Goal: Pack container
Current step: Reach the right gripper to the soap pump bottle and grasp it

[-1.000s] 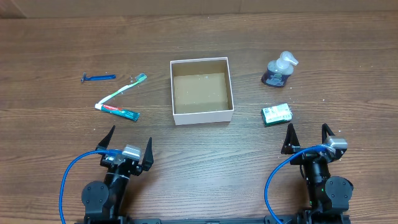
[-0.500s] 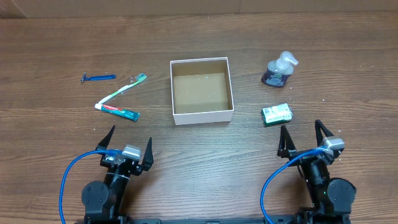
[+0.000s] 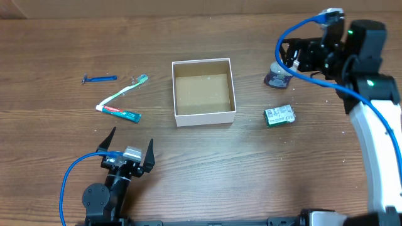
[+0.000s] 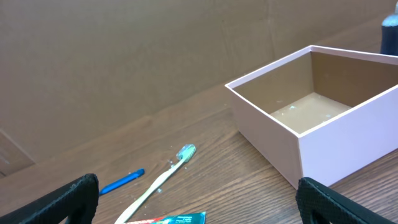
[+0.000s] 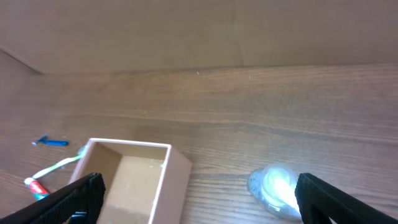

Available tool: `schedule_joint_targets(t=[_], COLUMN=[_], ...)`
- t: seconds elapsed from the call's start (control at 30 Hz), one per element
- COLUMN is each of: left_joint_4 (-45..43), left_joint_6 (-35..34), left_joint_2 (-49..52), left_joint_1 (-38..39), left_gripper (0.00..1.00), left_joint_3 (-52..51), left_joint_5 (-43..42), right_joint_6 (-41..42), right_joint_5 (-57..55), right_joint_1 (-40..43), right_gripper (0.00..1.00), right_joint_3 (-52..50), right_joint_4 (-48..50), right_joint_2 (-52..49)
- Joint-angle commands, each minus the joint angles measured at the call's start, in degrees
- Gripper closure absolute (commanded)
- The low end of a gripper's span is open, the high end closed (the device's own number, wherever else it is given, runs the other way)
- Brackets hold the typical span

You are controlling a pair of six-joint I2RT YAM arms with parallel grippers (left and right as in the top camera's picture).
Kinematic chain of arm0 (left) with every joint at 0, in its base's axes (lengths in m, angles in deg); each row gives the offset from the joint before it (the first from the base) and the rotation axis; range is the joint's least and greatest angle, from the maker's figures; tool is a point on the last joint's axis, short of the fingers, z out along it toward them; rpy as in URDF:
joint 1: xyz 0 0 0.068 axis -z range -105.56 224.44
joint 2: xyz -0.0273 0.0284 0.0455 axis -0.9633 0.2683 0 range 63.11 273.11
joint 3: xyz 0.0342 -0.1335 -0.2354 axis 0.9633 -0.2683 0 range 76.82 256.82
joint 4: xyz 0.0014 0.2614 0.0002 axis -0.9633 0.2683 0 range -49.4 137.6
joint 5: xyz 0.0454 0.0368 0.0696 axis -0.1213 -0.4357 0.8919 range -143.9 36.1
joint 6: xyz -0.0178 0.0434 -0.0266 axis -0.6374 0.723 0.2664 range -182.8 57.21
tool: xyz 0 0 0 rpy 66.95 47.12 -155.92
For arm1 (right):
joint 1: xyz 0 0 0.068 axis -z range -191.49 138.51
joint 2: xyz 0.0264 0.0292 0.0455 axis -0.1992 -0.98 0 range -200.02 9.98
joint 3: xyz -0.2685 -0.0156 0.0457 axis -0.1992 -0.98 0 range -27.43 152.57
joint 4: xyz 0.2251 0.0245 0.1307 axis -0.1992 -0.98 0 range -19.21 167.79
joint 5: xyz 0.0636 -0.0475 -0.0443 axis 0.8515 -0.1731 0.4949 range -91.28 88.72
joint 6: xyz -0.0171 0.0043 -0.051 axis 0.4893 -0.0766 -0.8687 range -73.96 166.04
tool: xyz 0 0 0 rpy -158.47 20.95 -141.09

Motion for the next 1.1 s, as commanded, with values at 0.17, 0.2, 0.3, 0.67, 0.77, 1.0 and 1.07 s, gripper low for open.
schedule_joint_targets(t=[0.17, 0.2, 0.3, 0.67, 0.77, 1.0, 1.07], left_joint_4=[0.0, 0.0, 0.0, 0.0, 0.0, 0.0, 0.0], left_joint_6=[-0.5, -0.52, -0.52, -0.5, -0.5, -0.52, -0.52], left_joint_2=[-0.28, -0.28, -0.28, -0.28, -0.28, -0.28, -0.28], left_joint_1=[-0.52, -0.52, -0.52, -0.52, -0.52, -0.52, -0.52], left_gripper=[0.0, 0.0, 0.0, 0.0, 0.0, 0.0, 0.0], left_joint_3=[-0.26, -0.26, -0.26, -0.26, -0.26, -0.26, -0.26], left_joint_5=[0.11, 0.11, 0.11, 0.11, 0.11, 0.11, 0.11], right_joint_6=[-5.79, -5.81, -7.52, -8.37, -8.37, -8.37, -8.35], right_joint_5=[-7.8, -9.14, -10.32, -10.32, -10.86, -10.95, -10.95], right_joint_1=[-0.17, -0.17, -0.17, -0.17, -0.17, -0.17, -0.17], right_gripper=[0.0, 0.0, 0.0, 0.16, 0.32, 0.79, 0.86], right_joint_3=[0.44, 0.44, 0.39, 0.39, 0.39, 0.39, 0.44], right_joint_4=[4.37, 4.33, 3.74, 2.67, 2.67, 2.67, 2.69], right_joint_2=[-8.44, -9.25, -11.47, -19.37, -19.37, -19.37, -19.34])
